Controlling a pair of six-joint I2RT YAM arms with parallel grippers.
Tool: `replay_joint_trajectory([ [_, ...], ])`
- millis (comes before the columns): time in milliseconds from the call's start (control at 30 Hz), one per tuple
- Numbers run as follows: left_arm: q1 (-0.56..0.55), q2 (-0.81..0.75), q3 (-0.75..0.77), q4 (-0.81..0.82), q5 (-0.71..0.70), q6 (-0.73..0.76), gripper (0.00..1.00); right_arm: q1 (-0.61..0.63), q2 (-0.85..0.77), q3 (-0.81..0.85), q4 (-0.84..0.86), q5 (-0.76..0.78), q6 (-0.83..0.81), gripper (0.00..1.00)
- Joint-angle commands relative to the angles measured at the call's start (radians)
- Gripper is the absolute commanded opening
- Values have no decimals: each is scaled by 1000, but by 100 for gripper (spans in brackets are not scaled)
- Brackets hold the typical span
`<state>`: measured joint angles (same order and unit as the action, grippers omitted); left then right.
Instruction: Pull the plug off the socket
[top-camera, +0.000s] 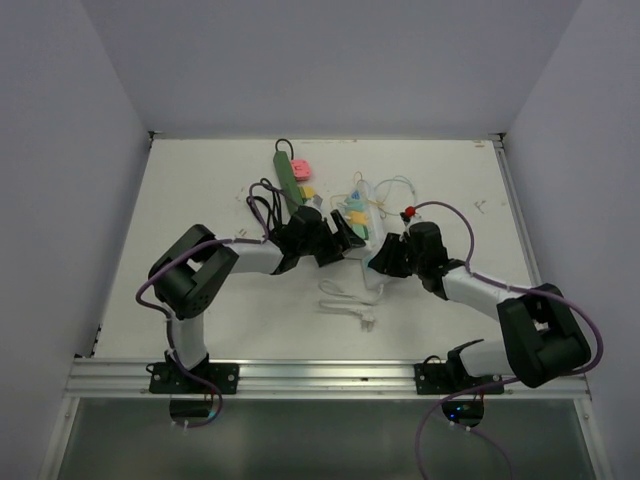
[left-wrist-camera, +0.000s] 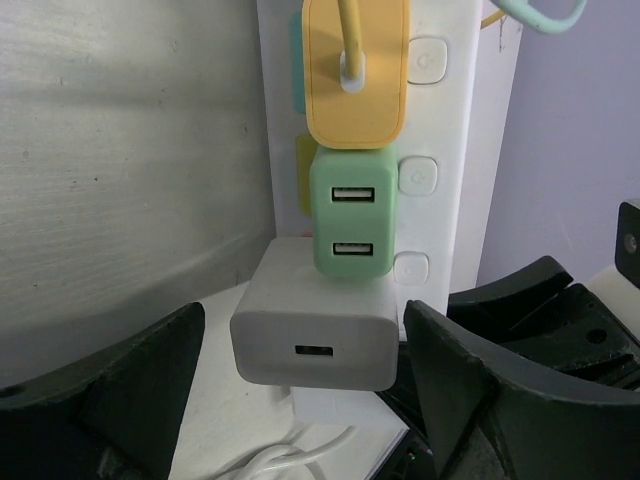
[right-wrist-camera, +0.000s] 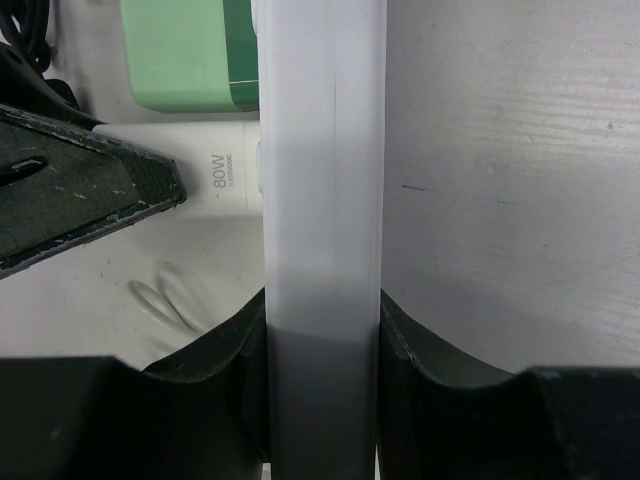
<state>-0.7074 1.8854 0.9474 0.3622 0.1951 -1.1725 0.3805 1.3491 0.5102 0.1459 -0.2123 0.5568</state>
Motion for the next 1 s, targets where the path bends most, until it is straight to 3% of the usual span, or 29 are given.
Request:
replay_joint_trajectory([
  [0,2,7,45,31,-32,-18,83,5,16,-7,66,-10,3,0],
  [67,0,9,56,-3,-43,-10,74,5,27,-7,67,-2,3,0],
  [200,0,-3,57,-22,-42,-9,37,5,45,-12,73,24,11,0],
  [367,2,-40,51,-55,-43,-10,12,5,44,-6,5,111,23,0],
  [400,3,-46,48,-57,-43,-19,2,5,42,-4,-9,128,26,0],
  [967,20,-158,2,-91,-23,-61,0,3,104,24,-186,329,100,0],
])
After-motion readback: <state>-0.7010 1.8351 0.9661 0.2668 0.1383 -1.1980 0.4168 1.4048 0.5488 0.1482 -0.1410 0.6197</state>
